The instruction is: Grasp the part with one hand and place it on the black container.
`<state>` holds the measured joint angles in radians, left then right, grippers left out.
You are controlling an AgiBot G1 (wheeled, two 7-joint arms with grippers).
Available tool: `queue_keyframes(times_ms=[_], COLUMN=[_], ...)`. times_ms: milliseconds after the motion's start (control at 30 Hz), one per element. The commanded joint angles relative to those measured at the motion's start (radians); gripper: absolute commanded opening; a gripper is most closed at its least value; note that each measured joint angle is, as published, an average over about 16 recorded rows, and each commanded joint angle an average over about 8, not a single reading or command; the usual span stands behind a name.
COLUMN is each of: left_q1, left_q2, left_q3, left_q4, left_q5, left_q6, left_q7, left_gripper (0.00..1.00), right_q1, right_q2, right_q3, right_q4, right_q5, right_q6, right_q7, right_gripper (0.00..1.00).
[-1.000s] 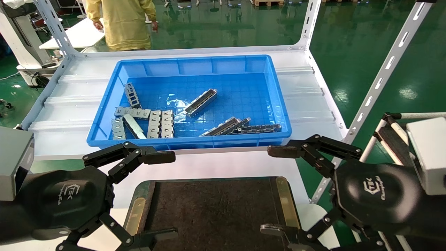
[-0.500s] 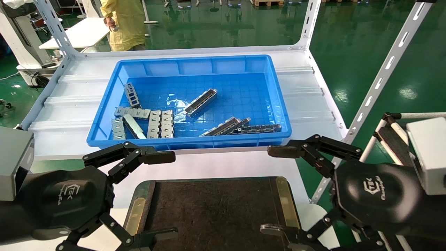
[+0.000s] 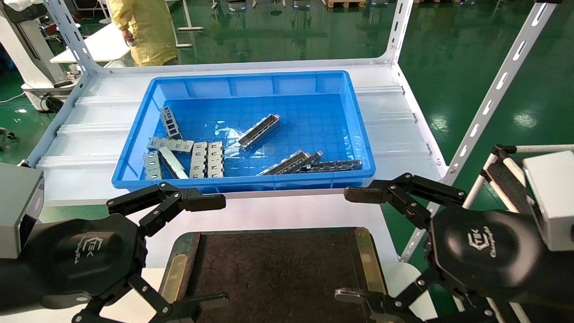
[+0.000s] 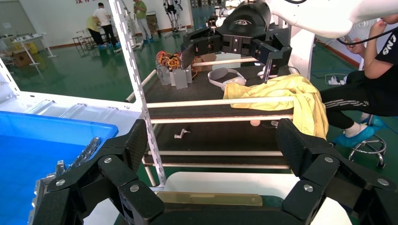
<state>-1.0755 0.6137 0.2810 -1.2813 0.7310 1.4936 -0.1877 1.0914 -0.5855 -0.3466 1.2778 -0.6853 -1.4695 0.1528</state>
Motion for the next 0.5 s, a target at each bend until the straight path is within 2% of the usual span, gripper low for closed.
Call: queue_keyframes(times_ms=[33, 500], left_q1=[0.000, -0.038], left_q2=[-0.001, 0.052], left_q3=[-0.001, 0.031], left_q4=[0.000, 0.063], left_q5=[-0.001, 0.068], left_q6=[0.000, -0.025], left_q7=[0.000, 0.027], left_gripper=[1.00, 1.00], right_q1=[0.000, 0.000], right_q2=[0.000, 0.000], right_q3=[0.000, 0.000], right_q4=[0.000, -0.001], right_q5=[0.000, 0.000], right_q6=[0.000, 0.000], right_q7=[0.000, 0.000], right_gripper=[1.00, 1.00])
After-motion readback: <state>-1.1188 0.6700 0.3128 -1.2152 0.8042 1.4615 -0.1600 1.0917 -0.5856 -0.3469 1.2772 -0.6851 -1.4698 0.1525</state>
